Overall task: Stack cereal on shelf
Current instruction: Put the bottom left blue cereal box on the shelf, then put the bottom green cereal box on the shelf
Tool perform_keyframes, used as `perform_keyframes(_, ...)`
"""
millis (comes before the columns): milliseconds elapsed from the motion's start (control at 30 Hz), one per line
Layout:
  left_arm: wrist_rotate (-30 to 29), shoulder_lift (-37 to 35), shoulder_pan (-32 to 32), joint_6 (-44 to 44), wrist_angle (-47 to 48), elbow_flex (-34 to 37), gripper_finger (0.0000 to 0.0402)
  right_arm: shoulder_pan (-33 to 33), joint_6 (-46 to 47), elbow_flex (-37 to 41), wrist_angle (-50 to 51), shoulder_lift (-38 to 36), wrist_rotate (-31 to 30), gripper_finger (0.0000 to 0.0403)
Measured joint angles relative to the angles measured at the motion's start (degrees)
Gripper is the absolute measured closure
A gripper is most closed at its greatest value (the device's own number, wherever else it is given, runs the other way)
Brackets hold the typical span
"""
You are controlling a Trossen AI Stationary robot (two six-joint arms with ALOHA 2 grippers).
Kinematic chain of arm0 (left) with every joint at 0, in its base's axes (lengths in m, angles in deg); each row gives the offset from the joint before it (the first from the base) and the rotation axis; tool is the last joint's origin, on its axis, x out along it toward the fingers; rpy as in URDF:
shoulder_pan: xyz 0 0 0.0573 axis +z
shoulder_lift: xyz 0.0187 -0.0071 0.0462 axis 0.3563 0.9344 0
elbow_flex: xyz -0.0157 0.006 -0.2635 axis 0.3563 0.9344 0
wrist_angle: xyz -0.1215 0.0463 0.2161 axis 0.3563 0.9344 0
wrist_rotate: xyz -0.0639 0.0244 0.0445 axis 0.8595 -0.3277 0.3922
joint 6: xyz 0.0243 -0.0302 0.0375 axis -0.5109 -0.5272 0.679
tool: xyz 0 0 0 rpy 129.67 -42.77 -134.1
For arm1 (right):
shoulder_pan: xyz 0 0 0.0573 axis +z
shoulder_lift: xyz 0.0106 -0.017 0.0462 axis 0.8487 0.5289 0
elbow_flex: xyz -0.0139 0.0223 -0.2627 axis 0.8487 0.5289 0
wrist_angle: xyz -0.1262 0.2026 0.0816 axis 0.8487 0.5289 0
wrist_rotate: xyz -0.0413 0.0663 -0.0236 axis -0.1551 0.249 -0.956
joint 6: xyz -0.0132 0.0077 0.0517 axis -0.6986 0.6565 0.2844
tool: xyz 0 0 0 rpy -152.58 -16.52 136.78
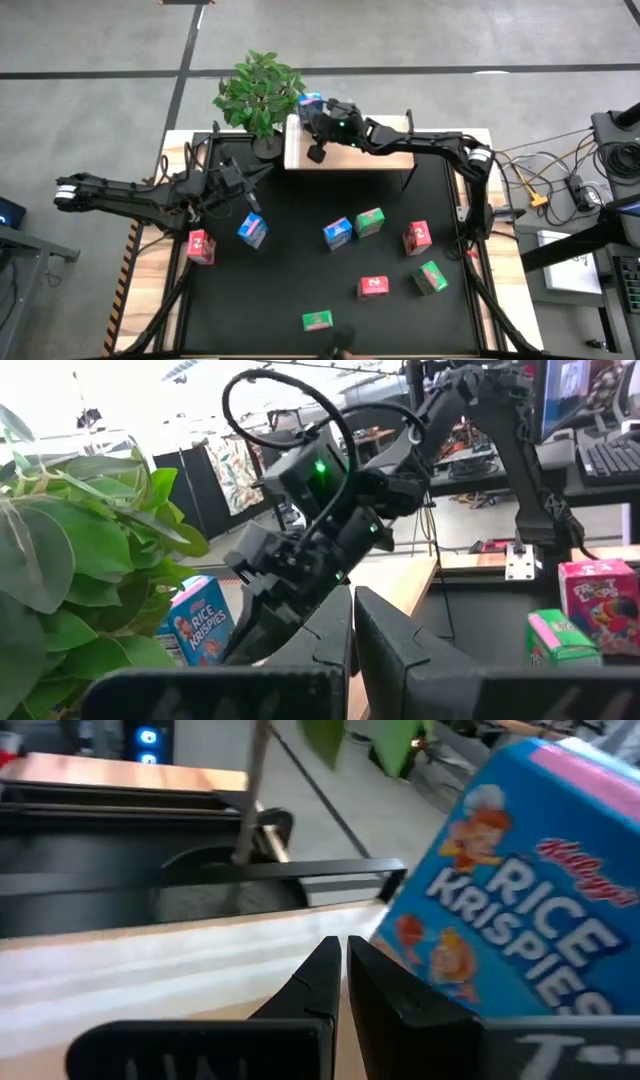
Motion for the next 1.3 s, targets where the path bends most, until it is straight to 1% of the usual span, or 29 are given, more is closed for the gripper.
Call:
perform_keyframes(233,-0.01,-0.01,0.00,0.12,0.41,0.00,0.0402,-1.11,-1.70,-2.52,-2.01,3.06,-0.09,0.0390)
perform_keyframes(400,0.00,-0.04,0.00,0.12,0.19,0.00,0.0402,-1.45,-3.04,-6.50,-2.60,6.37,-0.11,0.0390)
perform_keyframes(500,0.00,-0.04,0.00,0.00,-0.08,0.00,0.0402,-1.49,-3.80,-9.67,-0.04,8.19,-0.11,0.0390)
perform_keyframes(633,0.00,0.07,-0.02,-0.79,0.35,0.00,0.0402,-1.18,-4.46,-12.22,5.09,8.46,-0.06,0.0390)
perform_keyframes(733,0.04,0.16,-0.02,-2.57,1.24,0.00,0.0402,-0.47,-3.40,-12.90,8.34,7.22,0.17,0.0390)
perform_keyframes(833,0.04,0.12,-0.02,-3.31,1.31,0.00,0.0402,0.14,-2.12,-13.28,12.12,4.49,0.32,0.0390)
perform_keyframes(1000,0.09,-0.12,-0.15,-7.13,1.34,0.00,0.0402,1.36,0.65,-12.13,19.28,-0.59,1.03,0.0390)
perform_keyframes(1133,0.49,-0.33,-1.19,-10.52,1.32,0.00,0.0402,3.21,0.67,-11.01,25.88,-5.56,1.69,0.0390)
perform_keyframes(1233,0.59,-0.44,-2.55,-11.15,2.07,-0.03,0.0402,3.75,-0.13,-10.91,32.53,-9.70,1.97,0.0390)
perform_keyframes(1300,0.93,-0.42,-3.38,-13.15,2.83,-1.27,0.0402,3.76,-0.37,-9.95,36.10,-12.85,1.67,0.0390)
